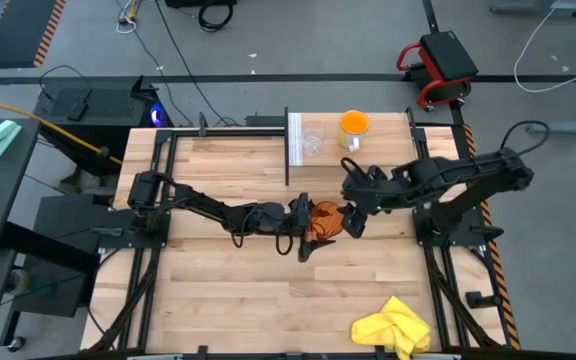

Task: Stack small to large cups/mugs on shelf
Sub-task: Put the brown cup on the shelf

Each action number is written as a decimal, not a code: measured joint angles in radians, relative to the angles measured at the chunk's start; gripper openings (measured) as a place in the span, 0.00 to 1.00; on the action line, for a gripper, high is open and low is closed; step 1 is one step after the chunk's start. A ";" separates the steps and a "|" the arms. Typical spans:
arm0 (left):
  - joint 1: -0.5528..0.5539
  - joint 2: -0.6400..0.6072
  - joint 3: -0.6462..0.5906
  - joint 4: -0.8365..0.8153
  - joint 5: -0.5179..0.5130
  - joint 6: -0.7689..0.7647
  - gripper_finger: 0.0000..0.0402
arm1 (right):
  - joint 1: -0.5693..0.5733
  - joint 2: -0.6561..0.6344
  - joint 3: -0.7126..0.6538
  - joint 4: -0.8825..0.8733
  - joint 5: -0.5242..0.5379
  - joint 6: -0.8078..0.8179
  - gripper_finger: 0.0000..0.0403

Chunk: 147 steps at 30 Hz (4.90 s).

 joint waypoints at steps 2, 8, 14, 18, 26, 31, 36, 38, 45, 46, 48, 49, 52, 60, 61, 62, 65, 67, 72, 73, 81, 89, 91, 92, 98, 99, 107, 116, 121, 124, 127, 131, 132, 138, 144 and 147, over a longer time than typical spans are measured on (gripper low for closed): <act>0.000 0.000 0.000 0.000 0.000 0.000 0.92 | -0.007 0.009 0.000 -0.001 -0.015 -0.002 0.48; 0.000 0.000 0.000 0.000 0.000 0.000 0.90 | -0.030 0.016 0.000 -0.004 -0.048 -0.002 0.48; 0.000 0.000 0.000 -0.001 0.000 0.000 0.92 | -0.057 0.016 0.000 -0.005 -0.105 -0.002 0.46; 0.000 0.000 0.000 -0.001 0.000 0.000 0.91 | -0.080 0.016 0.000 -0.005 -0.138 -0.002 0.44; 0.000 0.000 0.000 -0.001 0.000 -0.001 0.91 | -0.112 0.016 0.000 -0.005 -0.187 -0.009 0.36; 0.000 0.000 0.000 -0.001 0.000 0.000 0.90 | -0.113 0.016 0.000 -0.003 -0.197 -0.019 0.28; 0.000 0.000 0.000 0.000 0.000 -0.002 0.90 | -0.113 0.016 0.000 0.004 -0.204 -0.040 0.16; 0.000 0.000 0.000 0.004 -0.001 -0.002 0.91 | -0.113 0.016 0.000 0.008 -0.207 -0.059 0.11; -0.001 0.000 -0.001 0.011 0.003 -0.001 0.92 | -0.112 0.015 0.000 0.042 -0.205 -0.113 0.03; -0.001 0.000 -0.001 0.011 0.003 -0.001 0.92 | -0.112 0.015 0.000 0.043 -0.205 -0.113 0.03; 0.000 0.000 -0.001 0.011 0.002 -0.002 0.92 | -0.113 0.015 0.000 0.043 -0.205 -0.115 0.02; 0.000 0.000 -0.001 0.010 0.002 -0.002 0.93 | -0.113 0.015 0.000 0.043 -0.204 -0.116 0.02; -0.001 0.000 -0.001 0.008 0.002 -0.002 0.93 | -0.113 0.015 0.000 0.044 -0.207 -0.119 0.02; -0.001 0.000 0.000 -0.015 0.000 -0.002 0.92 | -0.113 0.015 0.000 0.005 -0.204 -0.123 0.01; -0.001 0.000 0.000 -0.020 0.000 -0.002 0.92 | -0.113 0.015 0.000 -0.005 -0.204 -0.123 0.01; -0.001 0.000 0.000 -0.025 0.000 -0.002 0.93 | -0.113 0.015 0.000 -0.014 -0.203 -0.122 0.01; 0.000 0.000 0.000 -0.032 -0.001 -0.002 0.93 | -0.112 0.015 0.000 -0.034 -0.184 -0.123 0.00; 0.000 0.000 0.000 -0.037 -0.002 -0.002 0.93 | -0.112 0.012 0.000 -0.042 -0.181 -0.123 0.00; 0.000 0.000 0.000 -0.041 -0.002 -0.002 0.93 | -0.112 0.011 0.000 -0.048 -0.169 -0.130 0.00; -0.001 0.000 0.000 -0.042 -0.002 -0.002 0.93 | -0.112 0.011 0.000 -0.049 -0.167 -0.131 0.00; -0.009 0.000 0.001 -0.051 -0.008 -0.028 0.93 | -0.109 0.011 0.016 -0.069 -0.139 -0.149 0.00; -0.010 0.000 0.000 -0.059 -0.005 -0.036 0.93 | -0.096 0.014 0.028 -0.084 -0.114 -0.160 0.00; -0.010 0.000 0.000 -0.057 -0.005 -0.035 0.93 | -0.096 0.012 0.028 -0.086 -0.107 -0.167 0.00; -0.010 0.000 0.000 -0.056 -0.005 -0.036 0.93 | -0.096 0.011 0.028 -0.088 -0.104 -0.167 0.00; 0.008 0.001 -0.001 -0.013 0.004 -0.026 0.93 | -0.099 0.006 0.031 -0.114 -0.085 -0.168 0.00; 0.015 0.002 0.007 -0.020 0.007 -0.028 0.93 | -0.100 0.004 0.032 -0.119 -0.076 -0.168 0.00; 0.078 0.046 0.174 -0.186 0.097 -0.034 0.93 | -0.131 -0.048 0.031 -0.170 -0.021 -0.168 0.00; 0.143 0.177 0.417 -0.299 0.162 -0.017 0.93 | -0.203 -0.091 0.031 -0.276 0.018 -0.166 0.00; 0.173 0.222 0.516 -0.320 0.200 -0.016 0.93 | -0.258 -0.080 0.094 -0.356 0.018 -0.177 0.00; 0.188 0.240 0.566 -0.313 0.209 0.000 0.93 | -0.286 -0.077 0.156 -0.395 0.035 -0.201 0.00; 0.205 0.245 0.614 -0.336 0.241 -0.004 0.93 | -0.308 -0.068 0.217 -0.405 0.039 -0.224 0.00; 0.226 0.257 0.676 -0.389 0.278 -0.005 0.93 | -0.339 -0.054 0.257 -0.423 0.043 -0.249 0.00; 0.231 0.257 0.685 -0.401 0.282 -0.003 0.93 | -0.347 -0.052 0.257 -0.422 0.045 -0.259 0.00; 0.251 0.261 0.705 -0.418 0.286 -0.023 0.93 | -0.412 -0.046 0.257 -0.414 0.037 -0.310 0.00; 0.259 0.261 0.709 -0.431 0.280 -0.029 0.93 | -0.467 -0.044 0.256 -0.412 0.035 -0.354 0.00; 0.261 0.261 0.710 -0.430 0.275 -0.030 0.93 | -0.491 -0.044 0.256 -0.412 0.035 -0.375 0.00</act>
